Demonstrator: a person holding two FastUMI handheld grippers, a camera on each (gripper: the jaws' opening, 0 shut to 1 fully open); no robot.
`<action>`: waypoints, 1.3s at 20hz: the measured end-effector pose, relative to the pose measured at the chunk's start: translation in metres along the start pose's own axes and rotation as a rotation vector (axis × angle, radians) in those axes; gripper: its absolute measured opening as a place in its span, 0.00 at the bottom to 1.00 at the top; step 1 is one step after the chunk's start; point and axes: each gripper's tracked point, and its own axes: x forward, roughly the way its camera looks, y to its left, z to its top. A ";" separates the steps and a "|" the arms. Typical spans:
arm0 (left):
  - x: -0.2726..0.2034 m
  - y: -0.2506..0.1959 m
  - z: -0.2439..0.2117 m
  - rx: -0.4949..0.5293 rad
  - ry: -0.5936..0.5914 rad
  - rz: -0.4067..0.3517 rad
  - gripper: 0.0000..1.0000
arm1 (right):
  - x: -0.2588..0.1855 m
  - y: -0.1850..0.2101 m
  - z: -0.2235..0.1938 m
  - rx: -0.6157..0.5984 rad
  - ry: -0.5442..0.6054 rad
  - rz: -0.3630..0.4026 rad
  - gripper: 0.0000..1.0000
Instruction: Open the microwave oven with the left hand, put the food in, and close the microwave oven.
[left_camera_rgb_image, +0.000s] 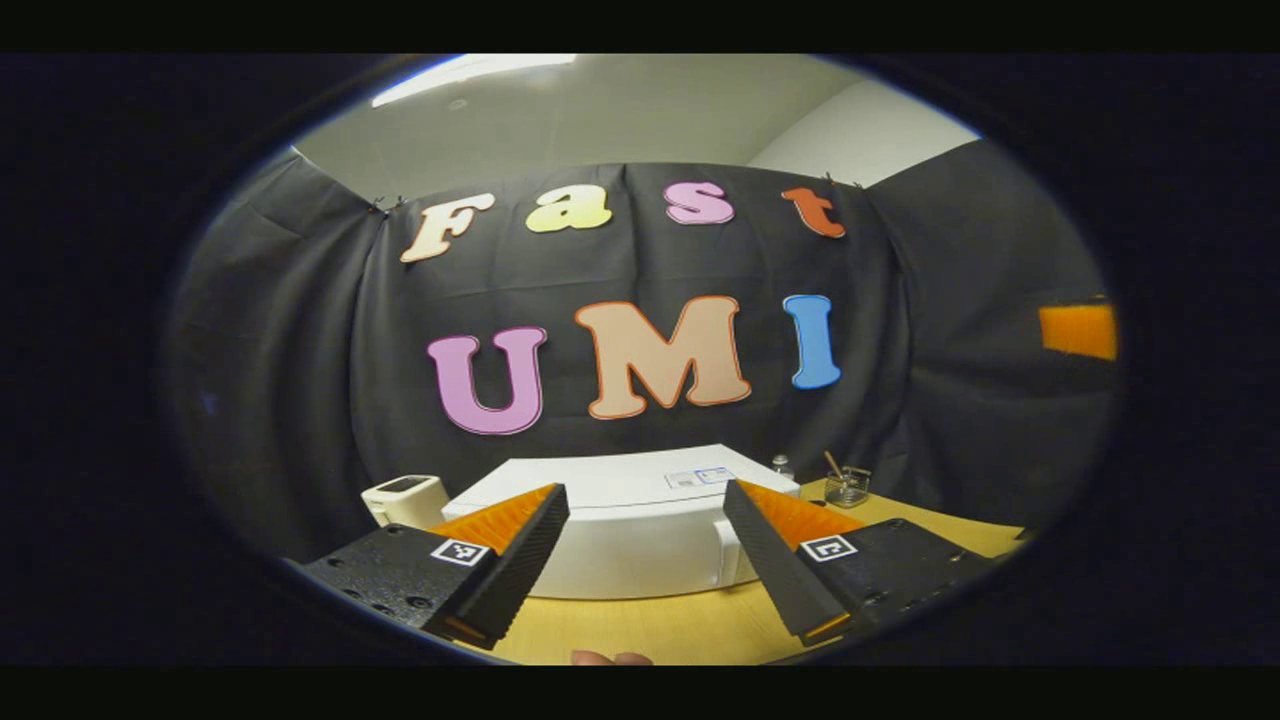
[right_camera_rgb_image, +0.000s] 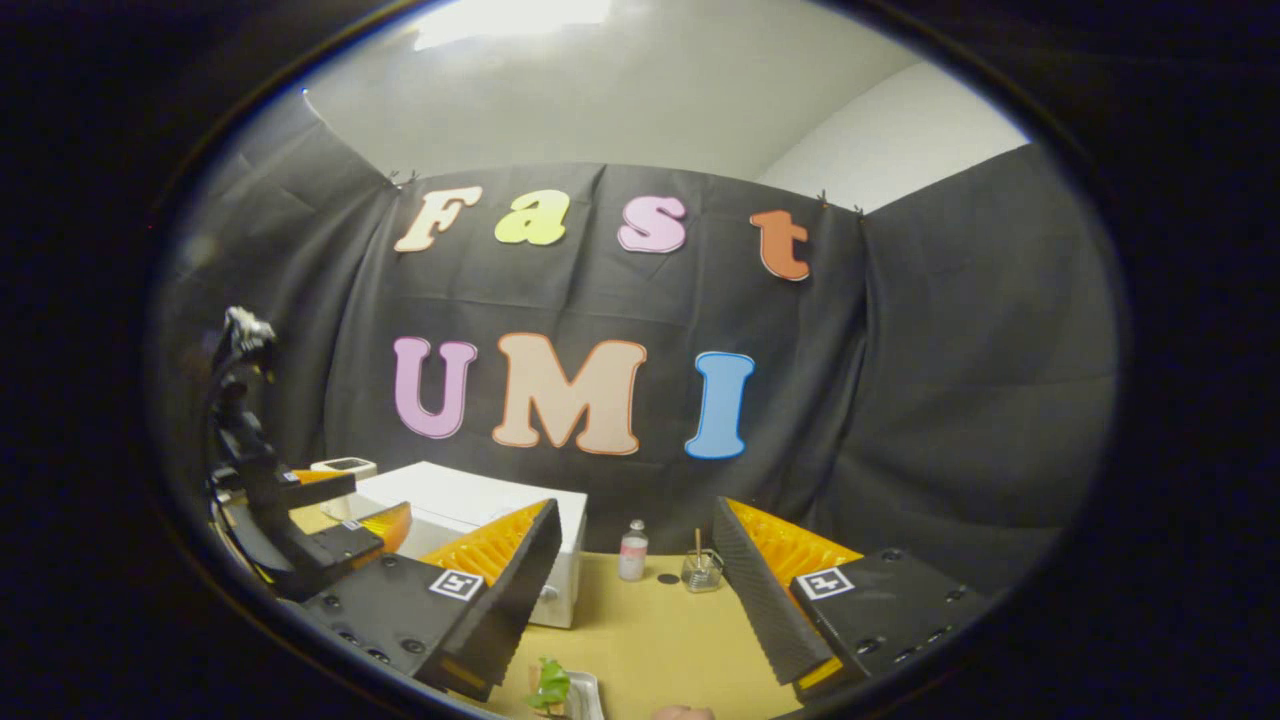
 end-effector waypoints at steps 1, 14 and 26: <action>0.007 -0.007 -0.012 -0.017 0.012 -0.010 0.97 | -0.002 -0.006 0.001 0.003 -0.002 -0.013 0.96; 0.089 -0.074 -0.160 0.029 0.238 -0.087 1.00 | -0.025 -0.062 -0.009 -0.048 0.006 -0.149 0.96; 0.113 -0.089 -0.194 0.025 0.278 -0.073 0.99 | -0.048 -0.096 -0.023 -0.082 0.051 -0.231 0.96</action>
